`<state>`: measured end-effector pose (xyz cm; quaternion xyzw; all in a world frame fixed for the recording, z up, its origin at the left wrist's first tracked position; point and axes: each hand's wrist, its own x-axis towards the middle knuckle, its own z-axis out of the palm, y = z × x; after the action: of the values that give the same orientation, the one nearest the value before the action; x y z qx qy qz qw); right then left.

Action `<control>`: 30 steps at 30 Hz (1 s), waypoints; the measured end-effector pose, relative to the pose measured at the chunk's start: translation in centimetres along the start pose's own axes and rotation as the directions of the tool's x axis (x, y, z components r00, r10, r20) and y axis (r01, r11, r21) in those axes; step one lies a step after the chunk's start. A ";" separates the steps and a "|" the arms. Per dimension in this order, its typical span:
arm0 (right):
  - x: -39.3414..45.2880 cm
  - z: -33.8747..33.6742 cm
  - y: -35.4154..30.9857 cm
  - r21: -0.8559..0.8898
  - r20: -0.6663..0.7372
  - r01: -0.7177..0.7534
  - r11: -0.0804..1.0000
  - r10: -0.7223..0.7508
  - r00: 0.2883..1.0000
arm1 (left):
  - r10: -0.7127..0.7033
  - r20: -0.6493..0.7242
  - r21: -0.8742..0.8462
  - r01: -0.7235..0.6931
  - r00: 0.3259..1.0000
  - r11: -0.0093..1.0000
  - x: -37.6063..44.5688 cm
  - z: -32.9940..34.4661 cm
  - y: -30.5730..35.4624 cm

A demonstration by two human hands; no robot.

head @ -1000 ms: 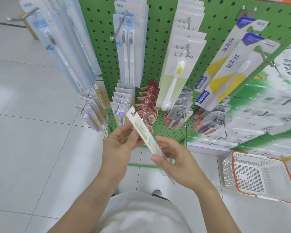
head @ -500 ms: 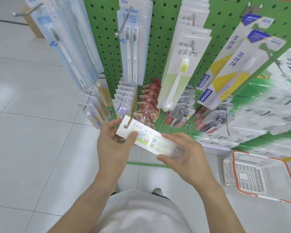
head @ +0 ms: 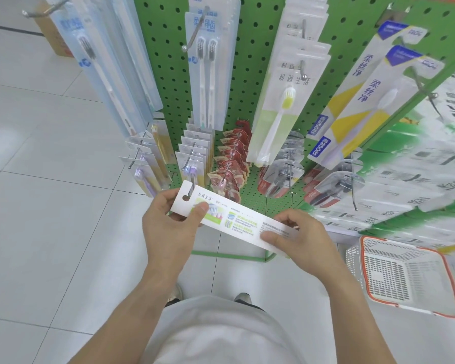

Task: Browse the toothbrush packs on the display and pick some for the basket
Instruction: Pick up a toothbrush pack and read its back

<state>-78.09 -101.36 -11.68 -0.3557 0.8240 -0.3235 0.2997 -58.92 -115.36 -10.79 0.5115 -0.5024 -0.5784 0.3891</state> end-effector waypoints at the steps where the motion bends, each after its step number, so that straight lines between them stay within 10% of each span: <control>1: 0.0 0.0 0.2 0.047 0.010 -0.023 0.999 0.023 1.000 | 0.007 -0.004 0.019 -0.007 1.000 1.000 0.0 -0.1 0.0; 16: 0.0 0.2 0.8 0.640 -0.258 0.086 0.764 0.107 0.960 | 0.017 -0.024 0.045 -0.016 1.000 0.999 0.5 0.3 -0.4; 30: 0.2 0.0 0.5 0.769 -0.266 0.076 0.635 0.210 0.941 | -0.007 -0.047 0.036 0.008 0.999 0.999 1.1 0.3 -0.9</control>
<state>-78.45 -101.27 -12.11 -0.1032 0.6581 -0.6865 0.2914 -59.37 -116.15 -11.88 0.5338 -0.5015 -0.5585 0.3895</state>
